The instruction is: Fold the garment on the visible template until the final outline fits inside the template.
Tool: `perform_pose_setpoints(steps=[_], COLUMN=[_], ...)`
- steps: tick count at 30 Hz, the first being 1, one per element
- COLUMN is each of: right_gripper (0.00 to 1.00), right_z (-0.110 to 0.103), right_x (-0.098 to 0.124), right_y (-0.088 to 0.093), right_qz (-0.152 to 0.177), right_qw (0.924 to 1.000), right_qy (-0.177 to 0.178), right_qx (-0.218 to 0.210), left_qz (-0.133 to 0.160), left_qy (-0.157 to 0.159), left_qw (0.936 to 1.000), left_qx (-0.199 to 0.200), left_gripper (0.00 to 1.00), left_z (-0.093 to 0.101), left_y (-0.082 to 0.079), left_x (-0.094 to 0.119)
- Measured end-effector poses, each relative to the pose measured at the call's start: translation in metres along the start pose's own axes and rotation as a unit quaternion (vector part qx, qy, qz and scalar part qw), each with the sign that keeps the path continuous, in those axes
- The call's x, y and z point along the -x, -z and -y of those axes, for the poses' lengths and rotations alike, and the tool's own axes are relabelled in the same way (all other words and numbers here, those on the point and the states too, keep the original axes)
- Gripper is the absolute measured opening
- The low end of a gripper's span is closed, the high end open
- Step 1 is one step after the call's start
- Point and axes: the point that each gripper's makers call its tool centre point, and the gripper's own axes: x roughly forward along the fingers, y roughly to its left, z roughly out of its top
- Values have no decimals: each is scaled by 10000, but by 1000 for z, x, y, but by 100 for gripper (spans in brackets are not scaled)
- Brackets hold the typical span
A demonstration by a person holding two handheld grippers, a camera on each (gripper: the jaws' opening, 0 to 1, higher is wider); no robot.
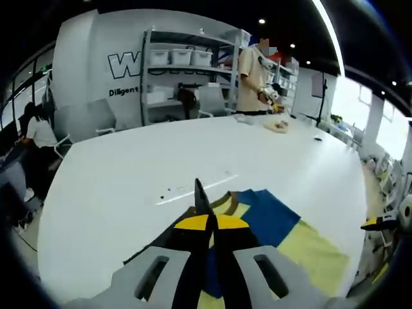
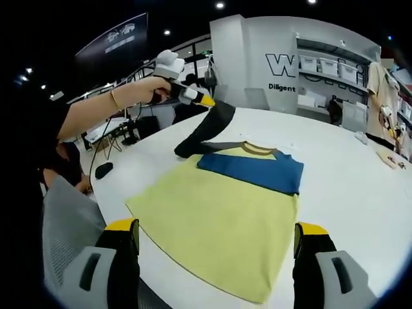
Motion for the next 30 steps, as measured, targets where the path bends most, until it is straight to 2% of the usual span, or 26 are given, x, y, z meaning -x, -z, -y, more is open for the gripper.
perform_pose_setpoints(steps=[7,12,18,27,30], right_gripper=[99,99,99,99,99], right_z=[1,1,2,7,10], right_x=[0,1,2,3,3], right_y=[1,3,5,8,9], right_qz=[-15,-37,-49,-63,-78], right_qw=[10000,10000,10000,9999,9999], right_qy=[3,-2,9,80,115], right_qx=[-5,-8,-44,-84,-96], left_qz=[7,2,-69,-156,-254], left_qy=[211,279,457,602,670], left_qw=[9998,9996,9988,9976,9970], left_qx=[26,91,171,299,310], left_gripper=[2,2,2,2,2], left_z=[32,47,68,90,102], left_y=[-1,3,12,21,32], left_x=[-17,-28,-44,-63,-72])
